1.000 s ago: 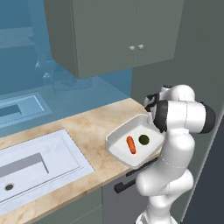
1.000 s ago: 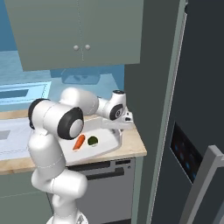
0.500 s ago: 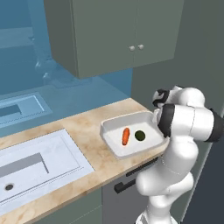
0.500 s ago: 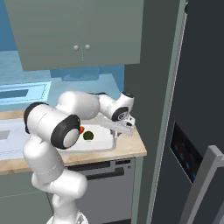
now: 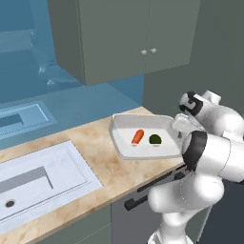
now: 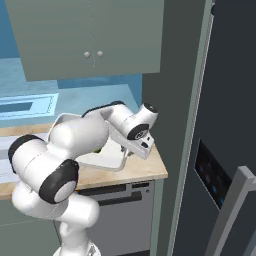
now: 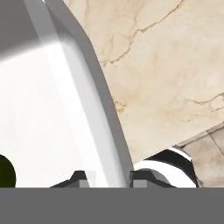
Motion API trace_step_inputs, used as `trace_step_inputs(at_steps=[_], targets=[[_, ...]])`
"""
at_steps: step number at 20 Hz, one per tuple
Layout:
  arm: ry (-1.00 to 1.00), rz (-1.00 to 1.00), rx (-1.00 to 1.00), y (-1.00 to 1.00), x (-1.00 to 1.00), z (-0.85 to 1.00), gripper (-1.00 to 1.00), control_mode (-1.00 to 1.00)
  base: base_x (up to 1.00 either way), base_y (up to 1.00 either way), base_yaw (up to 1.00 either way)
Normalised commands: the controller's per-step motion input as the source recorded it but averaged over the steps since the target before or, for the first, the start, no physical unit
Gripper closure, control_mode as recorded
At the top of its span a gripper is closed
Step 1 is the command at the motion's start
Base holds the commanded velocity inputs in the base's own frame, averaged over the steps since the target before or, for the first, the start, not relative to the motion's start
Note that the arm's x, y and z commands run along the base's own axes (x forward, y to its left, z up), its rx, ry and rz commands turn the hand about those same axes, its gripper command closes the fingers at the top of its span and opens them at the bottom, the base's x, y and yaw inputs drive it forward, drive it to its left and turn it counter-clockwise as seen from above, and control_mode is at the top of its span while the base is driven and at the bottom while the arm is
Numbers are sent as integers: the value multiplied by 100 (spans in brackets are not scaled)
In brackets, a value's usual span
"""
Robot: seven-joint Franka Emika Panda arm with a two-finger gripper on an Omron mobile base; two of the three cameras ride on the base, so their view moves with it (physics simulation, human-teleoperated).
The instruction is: Take the carrot and lime out of the freezer and place them in the tupperware container on the counter. Then put the tupperware containing the vegetables back in the freezer.
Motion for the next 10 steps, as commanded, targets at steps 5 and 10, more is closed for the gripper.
trace_step_inputs(at_steps=[5,10], targets=[[0,-1,0,1,-70,73,100,-100,0,0,0],[0,0,0,4,-83,73,100,-100,0,0,0]])
